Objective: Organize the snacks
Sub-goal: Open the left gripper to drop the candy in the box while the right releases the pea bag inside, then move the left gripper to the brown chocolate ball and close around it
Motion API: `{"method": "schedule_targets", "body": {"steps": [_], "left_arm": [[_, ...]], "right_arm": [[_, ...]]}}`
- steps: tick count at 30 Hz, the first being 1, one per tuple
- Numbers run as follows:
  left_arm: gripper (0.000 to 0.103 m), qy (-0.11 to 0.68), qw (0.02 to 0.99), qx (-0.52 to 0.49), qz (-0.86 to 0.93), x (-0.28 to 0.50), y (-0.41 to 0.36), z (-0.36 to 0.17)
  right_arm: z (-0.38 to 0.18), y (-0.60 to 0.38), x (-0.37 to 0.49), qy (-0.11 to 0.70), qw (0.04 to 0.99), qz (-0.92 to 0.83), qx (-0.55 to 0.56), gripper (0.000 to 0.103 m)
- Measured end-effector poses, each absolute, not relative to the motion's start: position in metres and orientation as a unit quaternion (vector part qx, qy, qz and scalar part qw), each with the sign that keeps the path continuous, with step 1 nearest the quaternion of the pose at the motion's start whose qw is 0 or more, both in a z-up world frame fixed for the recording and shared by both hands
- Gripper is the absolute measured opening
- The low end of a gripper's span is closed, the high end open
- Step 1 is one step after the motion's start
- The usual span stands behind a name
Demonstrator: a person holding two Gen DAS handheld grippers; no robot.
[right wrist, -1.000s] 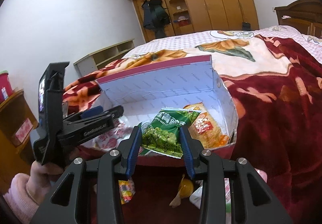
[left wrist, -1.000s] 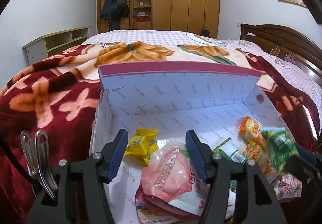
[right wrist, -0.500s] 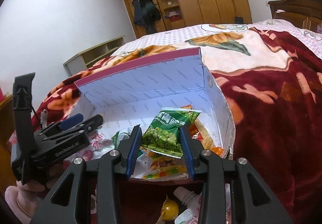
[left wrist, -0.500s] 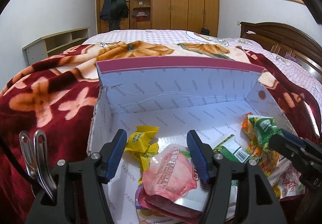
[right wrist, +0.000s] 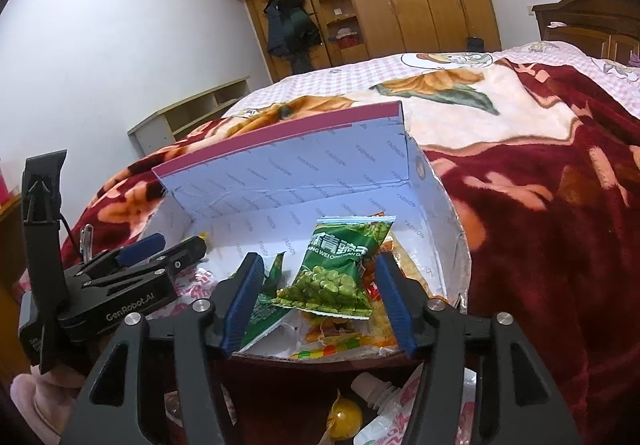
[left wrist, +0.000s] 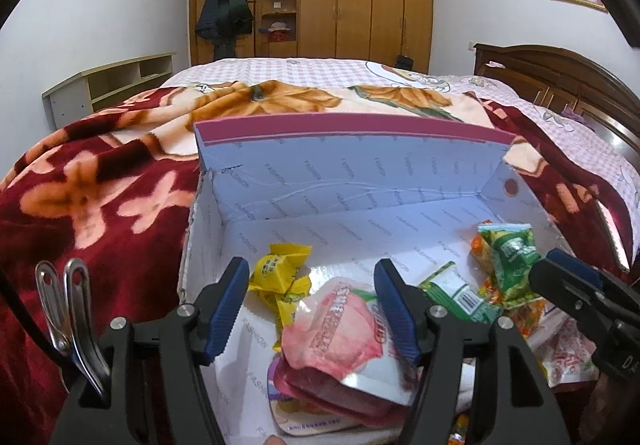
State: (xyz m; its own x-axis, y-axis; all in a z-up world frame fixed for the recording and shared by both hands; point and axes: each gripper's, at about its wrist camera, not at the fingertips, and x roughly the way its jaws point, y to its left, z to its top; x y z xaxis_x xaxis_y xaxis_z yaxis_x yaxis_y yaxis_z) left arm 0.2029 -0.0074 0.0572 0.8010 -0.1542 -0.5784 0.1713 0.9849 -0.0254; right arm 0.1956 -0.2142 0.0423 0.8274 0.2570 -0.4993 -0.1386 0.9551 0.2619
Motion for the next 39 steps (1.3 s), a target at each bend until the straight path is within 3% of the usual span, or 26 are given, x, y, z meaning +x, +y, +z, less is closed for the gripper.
{"method": "schedule_targets", "body": {"steps": [9, 21, 39], "left_arm": [[0.077, 0.303, 0.949, -0.005, -0.088, 0.175, 0.003, 0.073], [0.079, 0.295, 0.952, 0.017, -0.081, 0.129, 0.006, 0.084], [0.079, 0.320, 0.944, 0.026, -0.081, 0.088, 0.003, 0.059]], "right_arm": [[0.051, -0.211, 0.175, 0.261, 0.952, 0.119, 0.107, 0.060], [0.054, -0.198, 0.140, 0.252, 0.952, 0.144, 0.096, 0.061], [0.035, -0.200, 0.098, 0.271, 0.948, 0.147, 0.087, 0.062]]}}
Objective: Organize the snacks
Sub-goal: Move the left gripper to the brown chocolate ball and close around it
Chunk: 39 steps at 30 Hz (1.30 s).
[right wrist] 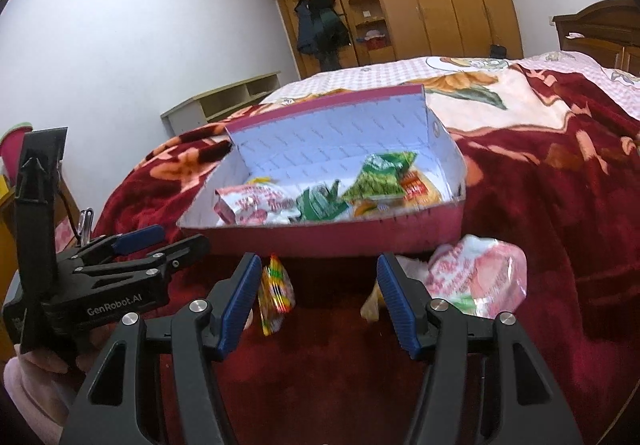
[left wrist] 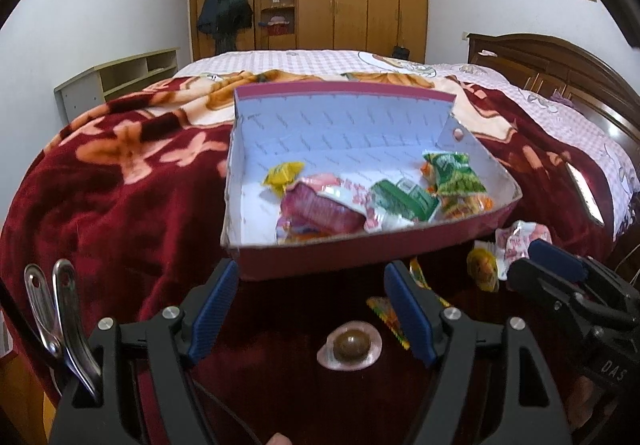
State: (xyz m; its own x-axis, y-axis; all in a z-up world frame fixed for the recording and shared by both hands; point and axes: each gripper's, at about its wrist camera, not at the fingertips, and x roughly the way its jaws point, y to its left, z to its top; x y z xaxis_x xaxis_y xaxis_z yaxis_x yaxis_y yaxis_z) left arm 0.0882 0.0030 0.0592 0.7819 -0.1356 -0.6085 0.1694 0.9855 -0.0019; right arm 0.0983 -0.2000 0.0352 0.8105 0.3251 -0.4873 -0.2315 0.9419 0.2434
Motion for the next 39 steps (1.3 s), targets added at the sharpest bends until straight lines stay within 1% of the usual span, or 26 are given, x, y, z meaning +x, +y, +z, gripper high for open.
{"method": "schedule_targets", "body": {"steps": [6, 20, 34, 39], "left_arm": [[0.079, 0.336, 0.938, 0.023, -0.087, 0.084, 0.004, 0.049], [0.079, 0.380, 0.918, 0.062, -0.092, 0.079, -0.019, 0.016], [0.079, 0.375, 0.919, 0.109, -0.051, 0.086, -0.036, -0.008], [0.076, 0.368, 0.921, 0.116, -0.052, 0.088, -0.039, -0.010]], "right_arm": [[0.022, -0.206, 0.090, 0.290, 0.944, 0.134, 0.084, 0.062], [0.002, -0.227, 0.086, 0.306, 0.938, 0.119, 0.107, 0.062], [-0.007, -0.236, 0.085, 0.306, 0.936, 0.123, 0.121, 0.062], [-0.010, -0.240, 0.084, 0.304, 0.936, 0.123, 0.129, 0.062]]}}
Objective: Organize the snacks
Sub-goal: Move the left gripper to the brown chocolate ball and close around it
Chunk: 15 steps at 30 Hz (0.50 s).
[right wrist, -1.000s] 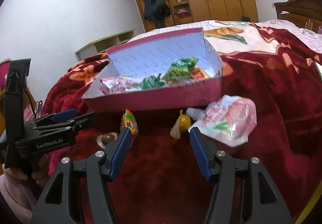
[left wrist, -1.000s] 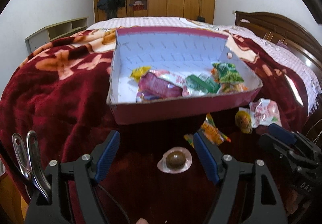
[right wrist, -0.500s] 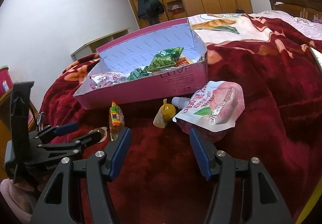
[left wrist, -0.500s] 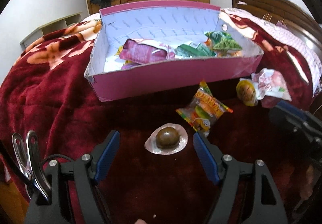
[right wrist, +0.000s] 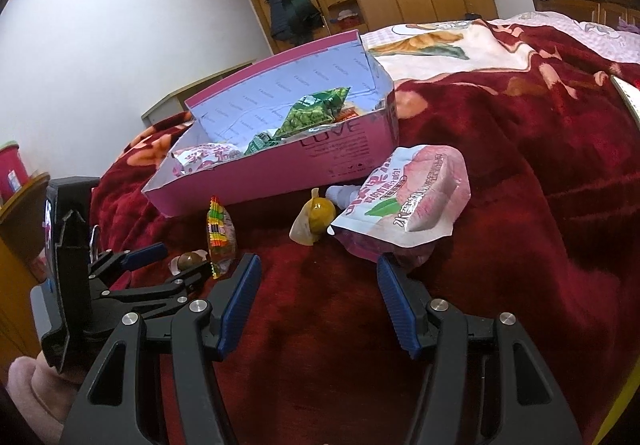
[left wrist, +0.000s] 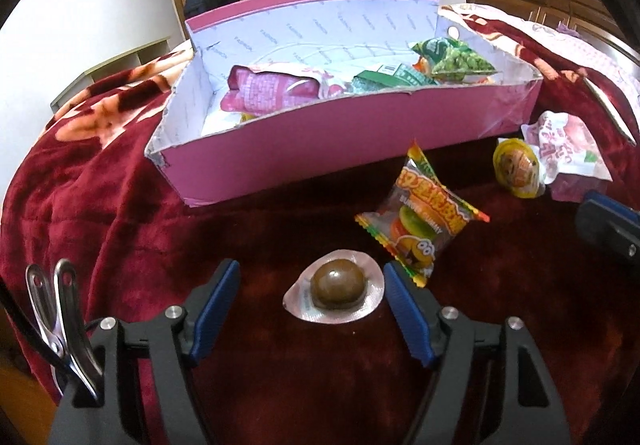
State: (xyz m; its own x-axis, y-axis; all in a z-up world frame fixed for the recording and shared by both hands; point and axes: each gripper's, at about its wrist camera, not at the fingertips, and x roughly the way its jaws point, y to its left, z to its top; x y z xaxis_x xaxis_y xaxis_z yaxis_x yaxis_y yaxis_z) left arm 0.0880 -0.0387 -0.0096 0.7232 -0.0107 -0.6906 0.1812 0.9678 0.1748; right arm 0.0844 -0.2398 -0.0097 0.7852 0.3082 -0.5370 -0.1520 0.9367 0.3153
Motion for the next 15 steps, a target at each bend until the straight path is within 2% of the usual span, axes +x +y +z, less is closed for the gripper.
{"method": "schedule_targets", "body": {"steps": [10, 13, 15], "left_arm": [[0.075, 0.380, 0.917, 0.109, -0.050, 0.0938, -0.0380, -0.0139], [0.065, 0.375, 0.919, 0.111, -0.058, 0.0902, -0.0390, -0.0131], [0.051, 0.371, 0.920, 0.115, -0.061, 0.0873, -0.0405, -0.0123]], "right_arm": [[-0.0109, -0.2381, 0.0836, 0.303, 0.937, 0.123, 0.125, 0.062], [-0.0097, -0.2383, 0.0833, 0.301, 0.937, 0.123, 0.124, 0.062], [-0.0083, -0.2394, 0.0831, 0.299, 0.938, 0.123, 0.123, 0.062]]}}
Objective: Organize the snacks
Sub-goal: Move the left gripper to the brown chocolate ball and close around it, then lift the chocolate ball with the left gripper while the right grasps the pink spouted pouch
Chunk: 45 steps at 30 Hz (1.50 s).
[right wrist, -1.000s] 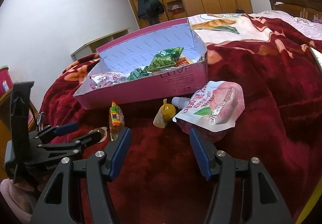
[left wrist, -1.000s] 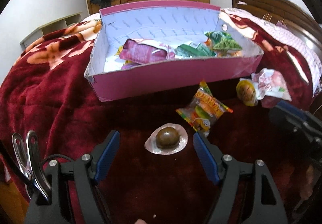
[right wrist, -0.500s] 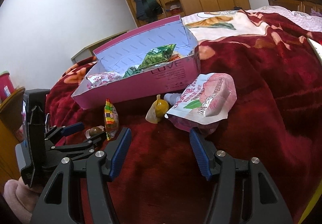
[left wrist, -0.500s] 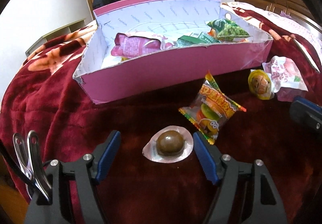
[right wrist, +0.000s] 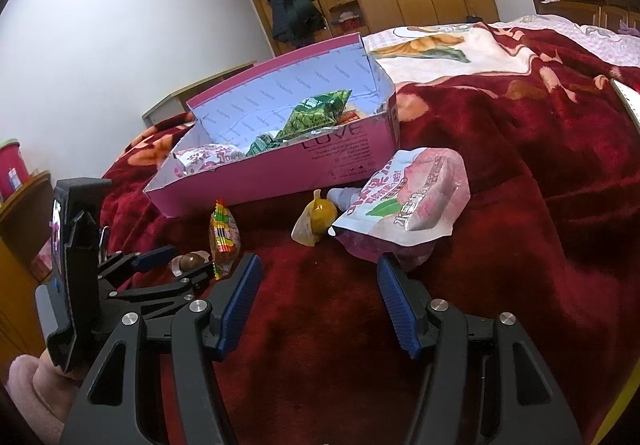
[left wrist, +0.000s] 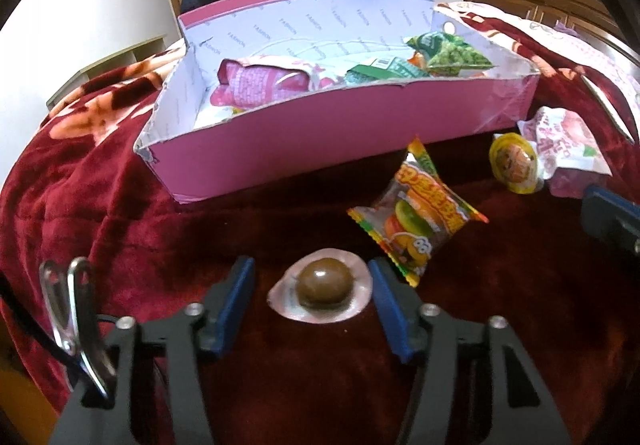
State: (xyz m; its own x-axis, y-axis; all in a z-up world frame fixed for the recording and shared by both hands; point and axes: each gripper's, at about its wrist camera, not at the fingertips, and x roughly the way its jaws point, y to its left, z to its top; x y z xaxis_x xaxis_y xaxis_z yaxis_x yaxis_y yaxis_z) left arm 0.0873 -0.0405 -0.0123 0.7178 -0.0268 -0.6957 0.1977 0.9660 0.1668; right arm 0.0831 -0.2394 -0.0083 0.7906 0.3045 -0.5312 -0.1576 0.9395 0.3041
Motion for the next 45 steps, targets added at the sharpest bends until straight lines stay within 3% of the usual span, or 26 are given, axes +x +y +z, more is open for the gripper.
{"method": "schedule_targets", "body": {"steps": [8, 20, 22, 23, 24, 34, 38, 43, 45], "left_arm": [[0.045, 0.366, 0.922, 0.104, -0.070, 0.080, -0.038, -0.007], [0.044, 0.360, 0.927, 0.068, -0.087, 0.074, -0.028, 0.005], [0.044, 0.358, 0.928, 0.063, -0.088, 0.073, -0.026, 0.008], [0.044, 0.356, 0.928, 0.061, -0.088, 0.072, -0.026, 0.009], [0.044, 0.355, 0.929, 0.058, -0.089, 0.071, -0.025, 0.011], [0.043, 0.350, 0.931, 0.051, -0.092, 0.069, -0.022, 0.015], [0.043, 0.350, 0.931, 0.051, -0.091, 0.069, -0.022, 0.016], [0.043, 0.347, 0.932, 0.042, -0.091, 0.067, -0.020, 0.018], [0.043, 0.345, 0.934, 0.038, -0.091, 0.066, -0.019, 0.021]], "right_arm": [[0.000, -0.254, 0.081, 0.288, 0.943, 0.104, 0.127, 0.062], [0.016, -0.266, 0.078, 0.266, 0.956, 0.065, 0.109, 0.062], [0.017, -0.267, 0.083, 0.264, 0.958, 0.045, 0.101, 0.073], [0.017, -0.267, 0.086, 0.265, 0.958, 0.037, 0.099, 0.084], [0.016, -0.268, 0.090, 0.268, 0.958, 0.031, 0.097, 0.087], [0.000, -0.267, 0.122, 0.311, 0.944, 0.031, 0.105, 0.087], [-0.003, -0.264, 0.129, 0.320, 0.942, 0.021, 0.099, 0.071], [-0.003, -0.261, 0.124, 0.317, 0.944, 0.013, 0.089, 0.066], [-0.001, -0.261, 0.121, 0.314, 0.945, 0.009, 0.090, 0.058]]}}
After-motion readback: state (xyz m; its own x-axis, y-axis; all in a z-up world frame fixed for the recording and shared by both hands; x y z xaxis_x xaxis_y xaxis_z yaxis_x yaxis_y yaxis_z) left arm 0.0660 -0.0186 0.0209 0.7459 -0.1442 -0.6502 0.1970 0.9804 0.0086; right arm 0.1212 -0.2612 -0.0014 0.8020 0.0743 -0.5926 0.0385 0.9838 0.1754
